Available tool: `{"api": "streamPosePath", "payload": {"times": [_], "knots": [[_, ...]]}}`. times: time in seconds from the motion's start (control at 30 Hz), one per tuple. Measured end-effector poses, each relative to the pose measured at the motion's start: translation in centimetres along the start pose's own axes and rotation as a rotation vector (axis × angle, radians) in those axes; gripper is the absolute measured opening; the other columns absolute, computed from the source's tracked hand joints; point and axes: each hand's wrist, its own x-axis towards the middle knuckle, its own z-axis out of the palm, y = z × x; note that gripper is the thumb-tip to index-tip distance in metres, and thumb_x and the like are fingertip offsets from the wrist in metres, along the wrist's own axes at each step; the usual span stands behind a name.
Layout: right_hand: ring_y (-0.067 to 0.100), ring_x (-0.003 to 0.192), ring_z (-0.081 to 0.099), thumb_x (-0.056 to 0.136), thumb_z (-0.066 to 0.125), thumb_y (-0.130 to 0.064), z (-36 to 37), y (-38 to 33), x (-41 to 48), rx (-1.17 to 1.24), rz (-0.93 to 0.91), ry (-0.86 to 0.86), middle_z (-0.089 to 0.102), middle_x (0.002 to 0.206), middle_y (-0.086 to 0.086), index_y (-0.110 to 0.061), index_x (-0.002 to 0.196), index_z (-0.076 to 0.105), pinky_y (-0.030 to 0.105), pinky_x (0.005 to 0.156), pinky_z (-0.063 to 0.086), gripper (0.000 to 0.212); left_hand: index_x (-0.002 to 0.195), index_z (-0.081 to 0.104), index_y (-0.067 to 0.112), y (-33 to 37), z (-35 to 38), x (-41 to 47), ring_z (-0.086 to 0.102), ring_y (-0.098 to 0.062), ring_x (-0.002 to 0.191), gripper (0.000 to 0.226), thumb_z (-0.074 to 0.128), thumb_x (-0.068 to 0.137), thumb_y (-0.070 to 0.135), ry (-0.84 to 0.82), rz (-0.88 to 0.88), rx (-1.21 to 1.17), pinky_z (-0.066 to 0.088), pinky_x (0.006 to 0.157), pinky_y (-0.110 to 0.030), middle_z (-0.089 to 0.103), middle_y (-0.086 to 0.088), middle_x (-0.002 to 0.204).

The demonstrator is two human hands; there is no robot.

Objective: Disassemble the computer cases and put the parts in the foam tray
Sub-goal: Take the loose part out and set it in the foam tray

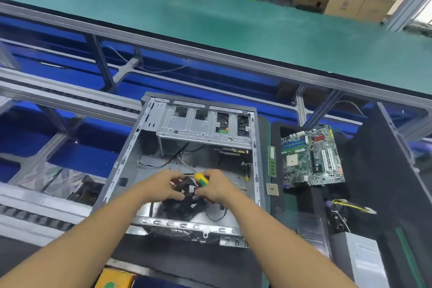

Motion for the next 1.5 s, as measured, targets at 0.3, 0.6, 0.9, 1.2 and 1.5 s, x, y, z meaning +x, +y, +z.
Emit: {"api": "streamPosePath", "payload": {"times": [0.3,0.6,0.9,1.2,1.5], "knots": [[0.016,0.057,0.059,0.088,0.071,-0.009,-0.6,0.2,-0.6,0.176,0.018,-0.039,0.066,0.096,0.012,-0.016,0.134,0.05,0.029,0.053,0.052,0.051,0.102,0.068,0.043,2.2,-1.6,-1.6,0.069,-0.002,0.077,0.042,0.081,0.079,0.01,0.123,0.045,0.001,0.052,0.073,-0.016,0.075,0.007,0.092],[0.011,0.049,0.056,0.077,0.077,-0.019,-7.2,-0.7,-5.9,0.567,-0.179,0.168,0.063,0.078,0.001,-0.022,0.096,0.061,0.025,0.049,0.051,0.025,0.134,0.06,0.029,2.9,-4.3,0.0,0.059,-0.031,0.126,0.079,0.074,0.069,0.071,-0.17,0.144,-0.747,0.04,0.107,-0.055,0.059,-0.007,0.14],[0.014,0.056,0.056,0.076,0.08,-0.022,-11.3,0.2,-8.6,0.736,-0.312,0.431,0.058,0.071,-0.003,-0.032,0.084,0.059,0.03,0.054,0.05,0.023,0.134,0.06,0.024,13.6,-2.2,2.3,0.065,-0.041,0.112,0.087,0.049,0.074,0.086,-0.363,0.15,-0.929,0.057,0.083,-0.046,0.062,-0.018,0.134],[0.013,0.057,0.057,0.077,0.069,-0.047,-15.1,2.0,-15.1,1.079,-0.369,0.521,0.068,0.079,-0.006,-0.022,0.102,0.067,0.027,0.051,0.051,0.036,0.127,0.063,0.015,22.6,-0.9,2.8,0.071,-0.03,0.095,0.072,0.06,0.07,0.057,-0.303,0.342,-0.885,0.058,0.073,-0.032,0.07,-0.014,0.119],[0.012,0.053,0.052,0.06,0.08,-0.067,-18.5,4.7,-21.0,1.105,-0.221,0.616,0.051,0.084,0.0,-0.017,0.116,0.055,0.028,0.049,0.049,0.079,0.123,0.062,0.009,31.1,4.4,2.4,0.069,-0.025,0.084,0.064,0.048,0.081,0.056,-0.402,0.454,-0.856,0.059,0.079,-0.037,0.071,-0.012,0.105]]}}
